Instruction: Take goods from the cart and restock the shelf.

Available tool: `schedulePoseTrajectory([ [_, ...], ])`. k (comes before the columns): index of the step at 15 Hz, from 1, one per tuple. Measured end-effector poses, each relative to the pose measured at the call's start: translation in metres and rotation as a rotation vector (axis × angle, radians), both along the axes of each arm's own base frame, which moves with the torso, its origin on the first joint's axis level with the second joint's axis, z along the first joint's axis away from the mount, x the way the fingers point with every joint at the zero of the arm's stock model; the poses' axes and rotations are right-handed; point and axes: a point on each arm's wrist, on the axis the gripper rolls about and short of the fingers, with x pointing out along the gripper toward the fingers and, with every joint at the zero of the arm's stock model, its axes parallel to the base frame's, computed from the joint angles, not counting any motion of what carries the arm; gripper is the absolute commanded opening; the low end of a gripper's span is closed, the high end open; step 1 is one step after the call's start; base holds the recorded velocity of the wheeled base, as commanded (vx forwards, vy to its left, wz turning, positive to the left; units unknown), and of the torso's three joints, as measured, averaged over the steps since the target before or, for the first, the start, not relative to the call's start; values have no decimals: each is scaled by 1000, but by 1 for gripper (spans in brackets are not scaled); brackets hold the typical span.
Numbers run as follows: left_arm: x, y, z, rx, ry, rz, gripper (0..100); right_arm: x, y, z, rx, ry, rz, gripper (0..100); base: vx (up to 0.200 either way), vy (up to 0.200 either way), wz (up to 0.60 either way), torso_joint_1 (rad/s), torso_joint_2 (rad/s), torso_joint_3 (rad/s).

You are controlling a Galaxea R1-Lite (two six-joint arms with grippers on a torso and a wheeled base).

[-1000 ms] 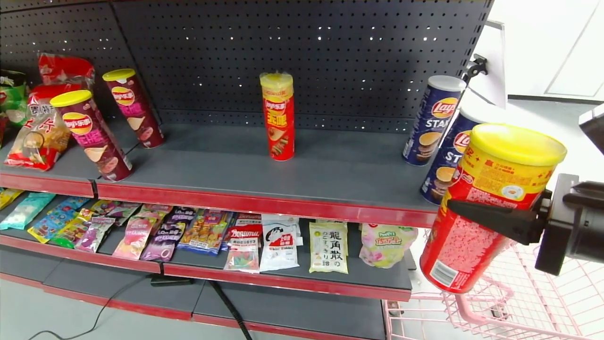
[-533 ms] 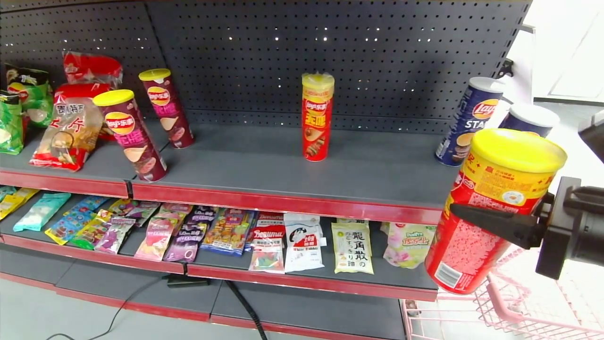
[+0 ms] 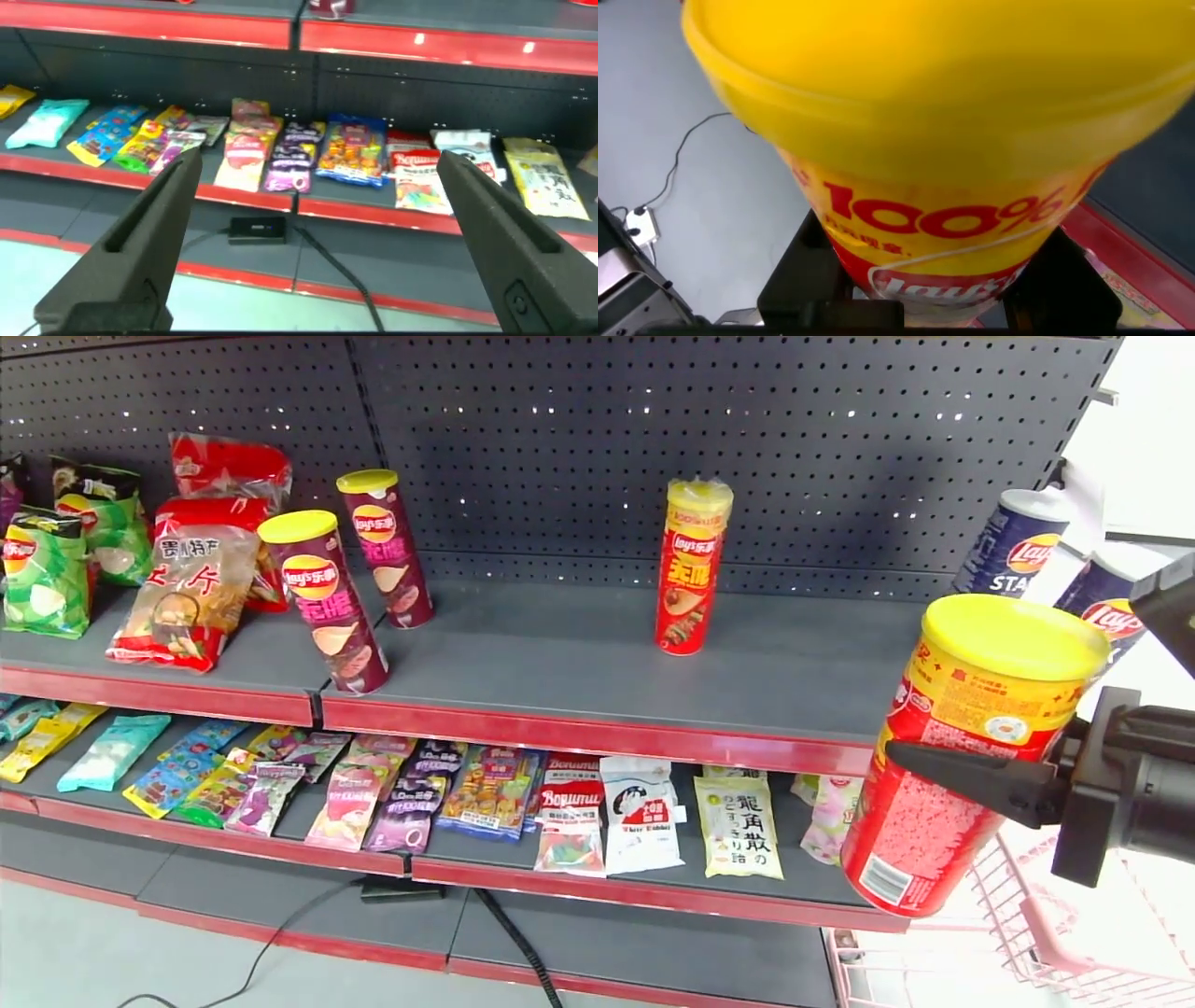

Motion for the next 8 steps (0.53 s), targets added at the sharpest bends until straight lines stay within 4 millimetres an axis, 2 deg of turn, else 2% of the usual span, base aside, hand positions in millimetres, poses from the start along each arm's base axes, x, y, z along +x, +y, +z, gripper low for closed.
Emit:
schedulePoseTrajectory([
  [2,0,0,0,0,0,0,100,0,0,0,1,-1,2,0,0,0,0,0,0,0],
  [8,0,0,0,0,0,0,100,0,0,-3,-4,9,-3,0,0,0,-600,5,3,2],
])
